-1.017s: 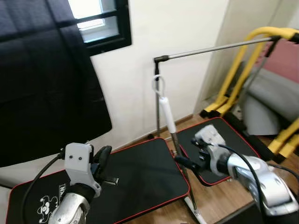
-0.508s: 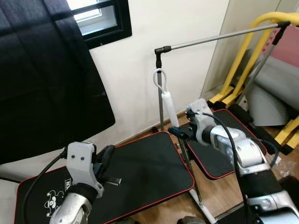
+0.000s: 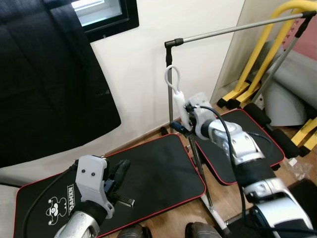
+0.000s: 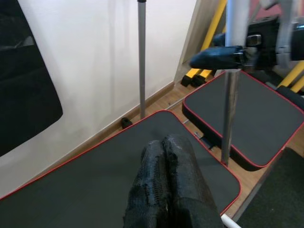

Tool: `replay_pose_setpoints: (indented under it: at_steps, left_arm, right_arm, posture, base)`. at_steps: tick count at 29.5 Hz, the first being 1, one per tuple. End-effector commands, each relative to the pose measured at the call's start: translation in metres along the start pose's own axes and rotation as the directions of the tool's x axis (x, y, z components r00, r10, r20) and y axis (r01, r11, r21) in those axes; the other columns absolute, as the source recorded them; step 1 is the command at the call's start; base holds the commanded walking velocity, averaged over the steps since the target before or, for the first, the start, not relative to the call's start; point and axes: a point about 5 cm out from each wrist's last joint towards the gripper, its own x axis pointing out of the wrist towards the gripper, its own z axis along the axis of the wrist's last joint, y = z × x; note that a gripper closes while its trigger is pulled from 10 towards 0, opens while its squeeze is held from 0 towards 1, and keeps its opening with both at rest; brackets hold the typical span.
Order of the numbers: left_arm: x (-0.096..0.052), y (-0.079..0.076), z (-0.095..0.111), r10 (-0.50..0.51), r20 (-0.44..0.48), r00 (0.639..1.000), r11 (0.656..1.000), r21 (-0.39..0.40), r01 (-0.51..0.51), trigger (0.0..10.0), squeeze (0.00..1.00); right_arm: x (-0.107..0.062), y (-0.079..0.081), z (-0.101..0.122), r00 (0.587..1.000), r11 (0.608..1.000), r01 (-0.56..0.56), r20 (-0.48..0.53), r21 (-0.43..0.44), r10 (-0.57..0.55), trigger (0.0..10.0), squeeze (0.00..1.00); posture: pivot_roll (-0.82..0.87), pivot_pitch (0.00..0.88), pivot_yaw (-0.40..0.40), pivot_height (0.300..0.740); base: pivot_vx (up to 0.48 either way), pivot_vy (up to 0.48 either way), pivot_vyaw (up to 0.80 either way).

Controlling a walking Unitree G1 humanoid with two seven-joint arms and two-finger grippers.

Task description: Sweep floor

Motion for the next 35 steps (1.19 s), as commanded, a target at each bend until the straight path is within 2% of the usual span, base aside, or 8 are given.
replay_pose_setpoints:
  at_steps: [1, 2, 10, 24, 31, 32, 33, 35]
  left_arm:
    - [-0.003, -0.009, -0.003, -0.177, -0.03, 0.984, 0.984, -0.003, 0.177, 10.0, 0.0]
    - [-0.003, -0.01, -0.003, -0.179, -0.029, 0.983, 0.984, -0.009, 0.179, 10.0, 0.0]
    - [-0.002, -0.012, -0.003, -0.183, -0.026, 0.983, 0.983, -0.02, 0.183, 10.0, 0.0]
    - [0.005, -0.01, -0.005, -0.183, -0.018, 0.983, 0.983, -0.028, 0.183, 10.0, 0.0]
    - [0.009, -0.006, -0.007, -0.168, -0.011, 0.986, 0.985, -0.025, 0.168, 10.0, 0.0]
    - [0.01, -0.005, -0.008, -0.166, -0.012, 0.986, 0.986, -0.024, 0.165, 10.0, 0.0]
    - [0.01, -0.005, -0.008, -0.166, -0.012, 0.986, 0.986, -0.024, 0.165, 10.0, 0.0]
    - [0.011, -0.003, -0.009, -0.165, -0.016, 0.986, 0.986, -0.019, 0.165, 10.0, 0.0]
  right_arm:
    - [0.004, 0.003, -0.001, 1.0, 1.0, 0.001, -0.002, -0.008, -0.001, 8.5, 0.0]
    - [0.006, 0.006, 0.0, 1.0, 1.0, 0.001, -0.001, -0.009, -0.001, 0.4, 0.0]
    - [0.009, 0.009, -0.003, 1.0, 1.0, 0.002, -0.013, -0.012, -0.002, 0.0, 0.0]
    - [-0.006, -0.003, -0.007, 0.999, 0.998, 0.049, -0.015, -0.042, -0.05, 0.0, 0.0]
    - [-0.043, -0.017, -0.015, 0.999, 0.996, -0.004, -0.046, -0.087, 0.0, 0.0, 0.0]
    - [-0.054, -0.023, -0.015, 0.999, 0.995, -0.018, -0.042, -0.1, 0.013, 0.0, 0.0]
    - [-0.054, -0.023, -0.015, 0.999, 0.995, -0.018, -0.042, -0.1, 0.013, 0.0, 0.0]
    - [-0.072, -0.029, -0.014, 0.998, 0.989, -0.047, -0.042, -0.139, 0.042, 0.0, 0.0]
  posture:
    - [-0.03, 0.197, 0.01, 0.74]
    - [-0.04, 0.197, 0.006, 0.74]
    - [-0.05, 0.188, -0.005, 0.74]
    - [-0.1, 0.157, -0.012, 0.74]
    - [-0.12, 0.127, -0.015, 0.74]
    - [-0.12, 0.119, -0.006, 0.74]
    - [-0.12, 0.119, -0.006, 0.74]
    - [-0.12, 0.112, -0.001, 0.74]
  base:
    - [0.0, 0.0, 0.0]
    - [0.0, 0.0, 0.0]
    - [0.0, 0.0, 0.0]
    - [0.0, 0.0, 0.0]
    - [0.0, 0.0, 0.0]
    - [0.0, 0.0, 0.0]
    - [0.0, 0.0, 0.0]
    - [0.0, 0.0, 0.0]
